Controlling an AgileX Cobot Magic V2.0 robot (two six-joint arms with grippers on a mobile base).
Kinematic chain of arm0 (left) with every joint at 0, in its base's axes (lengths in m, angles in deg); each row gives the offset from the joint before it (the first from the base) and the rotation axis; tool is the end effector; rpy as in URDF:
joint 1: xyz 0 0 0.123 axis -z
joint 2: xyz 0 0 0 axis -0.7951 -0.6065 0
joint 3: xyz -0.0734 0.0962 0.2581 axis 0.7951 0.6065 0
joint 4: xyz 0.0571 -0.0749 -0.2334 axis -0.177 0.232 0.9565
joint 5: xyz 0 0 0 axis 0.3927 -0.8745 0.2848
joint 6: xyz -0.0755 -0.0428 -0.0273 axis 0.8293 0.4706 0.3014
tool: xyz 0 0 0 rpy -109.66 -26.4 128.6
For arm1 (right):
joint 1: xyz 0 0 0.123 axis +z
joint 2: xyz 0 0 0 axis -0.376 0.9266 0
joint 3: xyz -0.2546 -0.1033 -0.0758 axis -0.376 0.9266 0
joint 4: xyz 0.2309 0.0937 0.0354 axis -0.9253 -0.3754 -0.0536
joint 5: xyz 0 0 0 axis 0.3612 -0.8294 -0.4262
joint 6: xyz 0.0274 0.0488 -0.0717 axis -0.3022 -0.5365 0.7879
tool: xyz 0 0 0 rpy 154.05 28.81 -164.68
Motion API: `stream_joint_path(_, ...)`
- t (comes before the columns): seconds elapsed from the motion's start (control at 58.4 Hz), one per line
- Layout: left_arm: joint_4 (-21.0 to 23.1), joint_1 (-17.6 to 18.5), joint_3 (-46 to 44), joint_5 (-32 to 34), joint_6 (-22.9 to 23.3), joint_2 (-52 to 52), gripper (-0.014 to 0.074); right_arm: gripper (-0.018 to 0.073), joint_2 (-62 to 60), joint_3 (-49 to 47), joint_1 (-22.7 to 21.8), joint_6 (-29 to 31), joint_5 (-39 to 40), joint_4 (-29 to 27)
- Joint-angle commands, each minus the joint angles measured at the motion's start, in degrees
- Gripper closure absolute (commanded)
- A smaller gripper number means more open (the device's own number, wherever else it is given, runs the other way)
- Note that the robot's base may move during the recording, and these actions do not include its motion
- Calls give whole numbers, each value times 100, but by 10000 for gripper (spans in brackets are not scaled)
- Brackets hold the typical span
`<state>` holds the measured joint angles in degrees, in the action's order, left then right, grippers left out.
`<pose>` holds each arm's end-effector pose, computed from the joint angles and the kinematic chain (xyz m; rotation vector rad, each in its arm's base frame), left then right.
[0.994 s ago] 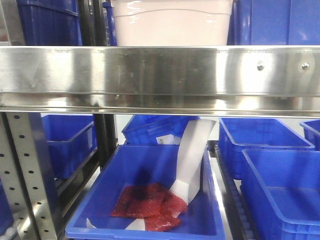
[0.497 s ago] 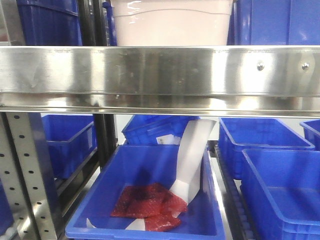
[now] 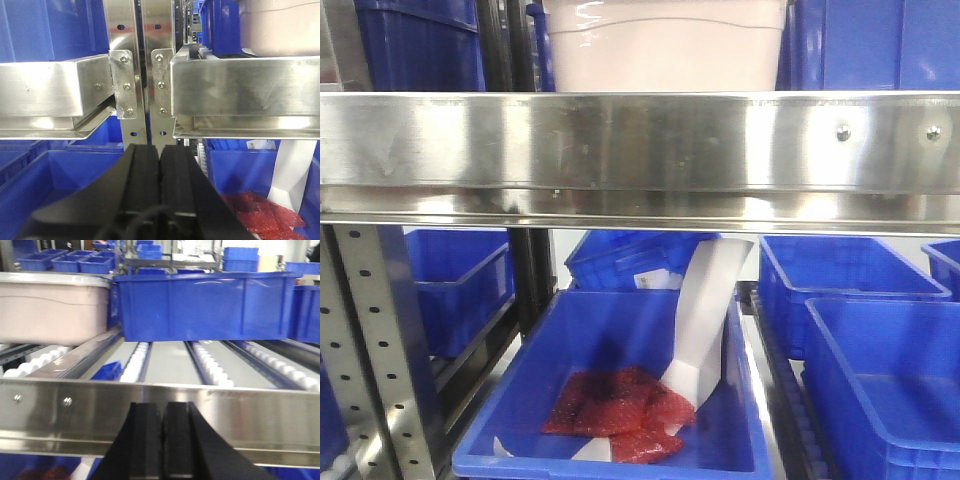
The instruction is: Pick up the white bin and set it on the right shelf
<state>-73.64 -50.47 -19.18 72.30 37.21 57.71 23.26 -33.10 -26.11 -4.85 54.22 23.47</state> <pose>0.0568 -0.0026 0.1983 0.0853 1.5566 0.0201 0.0479 -0.0028 0.2443 0.0666 1.5141 -0.0336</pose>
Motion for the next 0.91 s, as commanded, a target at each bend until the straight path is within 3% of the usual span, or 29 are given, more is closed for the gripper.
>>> stream_joint_path(0.0,56,0,78,475,-17,73,716,485,-75,272,78,-108,974,137)
stream_joint_path(0.154,56,0,78,475,-17,73,715,485,-176,900,78,-108,1410,29)
stream_joint_path(0.891,56,0,78,475,-17,73,716,485,-176,874,78,-103,1247,29)
